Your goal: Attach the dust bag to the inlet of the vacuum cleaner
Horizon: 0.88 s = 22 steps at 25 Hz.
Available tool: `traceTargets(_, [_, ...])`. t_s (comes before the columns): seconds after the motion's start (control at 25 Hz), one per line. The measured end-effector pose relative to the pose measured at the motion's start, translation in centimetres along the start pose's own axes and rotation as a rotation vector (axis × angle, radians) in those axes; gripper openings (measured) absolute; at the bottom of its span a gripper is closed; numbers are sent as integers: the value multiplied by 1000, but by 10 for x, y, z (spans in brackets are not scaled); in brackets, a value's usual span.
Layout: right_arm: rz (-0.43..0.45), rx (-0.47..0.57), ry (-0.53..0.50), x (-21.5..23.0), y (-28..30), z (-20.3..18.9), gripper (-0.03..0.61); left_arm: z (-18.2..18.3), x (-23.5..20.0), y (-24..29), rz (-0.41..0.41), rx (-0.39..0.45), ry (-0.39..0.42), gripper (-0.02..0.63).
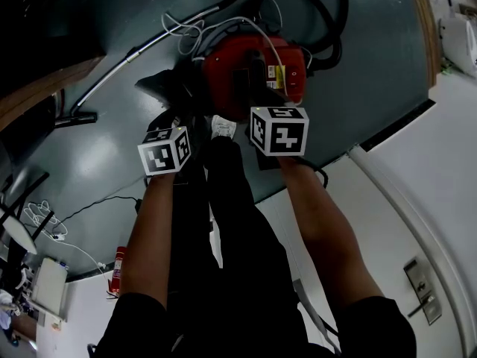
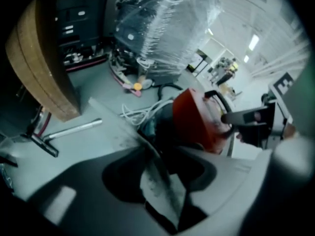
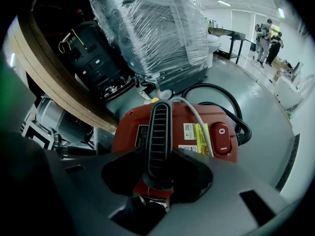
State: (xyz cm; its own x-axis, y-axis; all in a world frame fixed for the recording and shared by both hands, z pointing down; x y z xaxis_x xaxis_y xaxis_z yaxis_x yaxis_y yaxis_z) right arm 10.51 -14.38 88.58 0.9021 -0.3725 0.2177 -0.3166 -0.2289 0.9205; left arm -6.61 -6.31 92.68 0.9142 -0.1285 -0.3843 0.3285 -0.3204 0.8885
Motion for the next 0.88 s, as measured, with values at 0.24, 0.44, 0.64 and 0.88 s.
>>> traceTargets(0.24, [-3,6,2,0,0,-1,137,-6,0,-1,-7,6,38,82])
traceTargets(0.44, [-8,7,1,1,0,-1,137,-5,6,-4,49,-67,401,37])
traceTargets(0.64, [-15,11,-1,1,0,0,137,-6,11,-1,-19,-101,423,23])
traceTargets(0.88, [-21,15,-3,1,0,-1,137,-4,0,0,-200,-46,-154,23])
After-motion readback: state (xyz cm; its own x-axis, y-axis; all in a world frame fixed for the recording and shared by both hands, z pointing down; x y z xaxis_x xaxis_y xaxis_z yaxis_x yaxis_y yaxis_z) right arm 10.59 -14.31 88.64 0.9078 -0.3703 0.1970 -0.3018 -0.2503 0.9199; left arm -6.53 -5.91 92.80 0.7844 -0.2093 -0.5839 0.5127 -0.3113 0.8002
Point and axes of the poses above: the fingertips, and each gripper's own axes: y forward along the fingers, x to its right, z out of its top, the point moved 2 cm from there along -y, backward along the fingers, and after that the axes turned 3 degrees about -y, right-handed, at the moved point
